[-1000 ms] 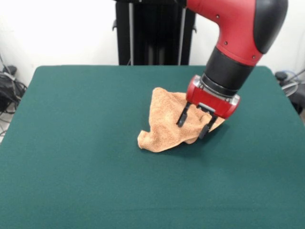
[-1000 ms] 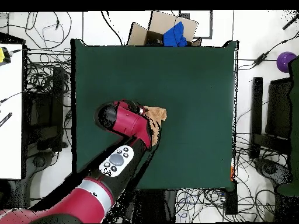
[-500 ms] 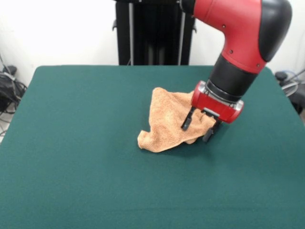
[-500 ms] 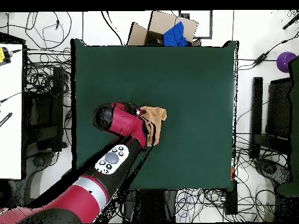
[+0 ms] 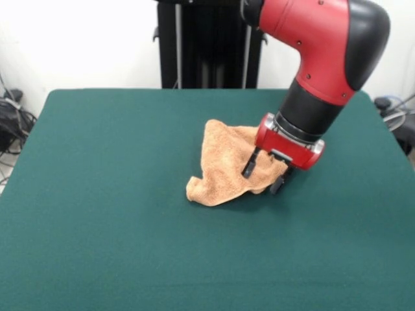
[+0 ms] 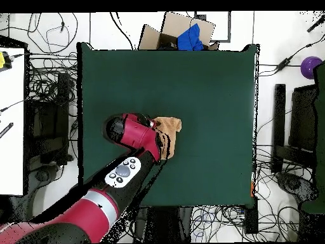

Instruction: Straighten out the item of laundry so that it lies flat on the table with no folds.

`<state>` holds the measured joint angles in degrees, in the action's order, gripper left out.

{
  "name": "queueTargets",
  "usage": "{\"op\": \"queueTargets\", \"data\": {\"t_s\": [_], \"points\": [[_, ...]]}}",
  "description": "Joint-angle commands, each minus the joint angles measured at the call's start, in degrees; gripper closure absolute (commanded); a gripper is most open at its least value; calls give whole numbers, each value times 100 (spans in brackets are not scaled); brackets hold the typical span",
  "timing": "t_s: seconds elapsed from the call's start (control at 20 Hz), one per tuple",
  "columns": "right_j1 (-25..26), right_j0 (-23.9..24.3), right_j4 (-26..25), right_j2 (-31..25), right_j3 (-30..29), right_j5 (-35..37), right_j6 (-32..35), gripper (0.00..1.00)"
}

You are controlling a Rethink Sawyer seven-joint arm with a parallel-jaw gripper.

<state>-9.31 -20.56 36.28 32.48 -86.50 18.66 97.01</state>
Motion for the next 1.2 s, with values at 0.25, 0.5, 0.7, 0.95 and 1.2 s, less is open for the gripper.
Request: {"op": "queueTargets", "data": {"t_s": [0.25,0.5,0.7,0.95,1.2], "points": [[241,68,70,111,26,315,1683,0],[198,61,5,316,58,540,1629,0],[189,86,-43,385,48,612,1543,0],[59,60,-144,535,-39,834,1428,0],[118,80,-101,564,55,867,1455,0]]}}
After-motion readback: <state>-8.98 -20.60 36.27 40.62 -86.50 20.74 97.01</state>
